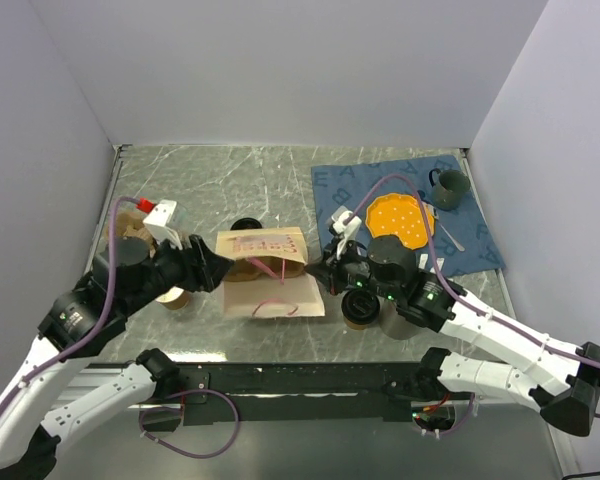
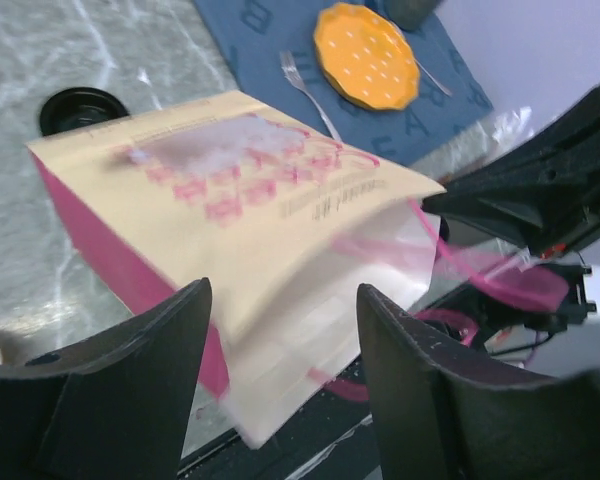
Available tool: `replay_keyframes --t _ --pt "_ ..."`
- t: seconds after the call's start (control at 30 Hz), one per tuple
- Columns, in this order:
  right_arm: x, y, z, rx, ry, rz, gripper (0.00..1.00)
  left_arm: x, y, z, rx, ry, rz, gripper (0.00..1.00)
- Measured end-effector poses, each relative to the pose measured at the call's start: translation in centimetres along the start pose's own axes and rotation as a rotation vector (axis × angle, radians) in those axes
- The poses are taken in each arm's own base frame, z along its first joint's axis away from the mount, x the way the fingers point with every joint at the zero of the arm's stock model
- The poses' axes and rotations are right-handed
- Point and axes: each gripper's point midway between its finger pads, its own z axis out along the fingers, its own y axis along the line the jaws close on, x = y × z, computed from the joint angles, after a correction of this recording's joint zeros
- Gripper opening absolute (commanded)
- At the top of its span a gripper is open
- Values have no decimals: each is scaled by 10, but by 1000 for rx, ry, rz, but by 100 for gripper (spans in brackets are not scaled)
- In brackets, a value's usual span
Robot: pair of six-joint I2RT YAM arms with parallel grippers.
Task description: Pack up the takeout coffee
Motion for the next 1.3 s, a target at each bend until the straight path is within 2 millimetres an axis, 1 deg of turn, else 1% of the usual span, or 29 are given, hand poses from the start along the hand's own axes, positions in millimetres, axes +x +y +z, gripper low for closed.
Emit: replay_keyframes --t 0.1,0.17,0.27,0.4,0.47,0.63,0.73,1.0,1.2,1.3 --pt "-5 0 4 13 5 27 0 -14 3 -5 -57 -5 -3 68" --pt "-6 -2 5 26 10 45 0 -18 6 -6 -96 15 -3 69" --pt "-7 -3 5 48 23 69 0 -9 13 -2 -150 79 -8 70" --pt "-19 -4 7 79 37 114 0 8 23 -6 -206 158 -34 70" --pt "-23 -5 8 94 45 140 0 11 24 -14 -216 176 -46 70" --pt "-22 -7 9 134 73 200 0 10 18 -36 -194 169 -78 70" --pt "-21 -8 9 144 81 221 0 13 15 -44 -173 172 -96 70" --pt "-25 -12 11 182 104 227 0 28 15 -39 -170 219 -130 68" --pt "-27 -16 11 221 137 246 0 32 19 -33 -192 242 -131 66" --pt "-30 -21 14 245 157 275 0 32 23 -30 -219 239 -133 67"
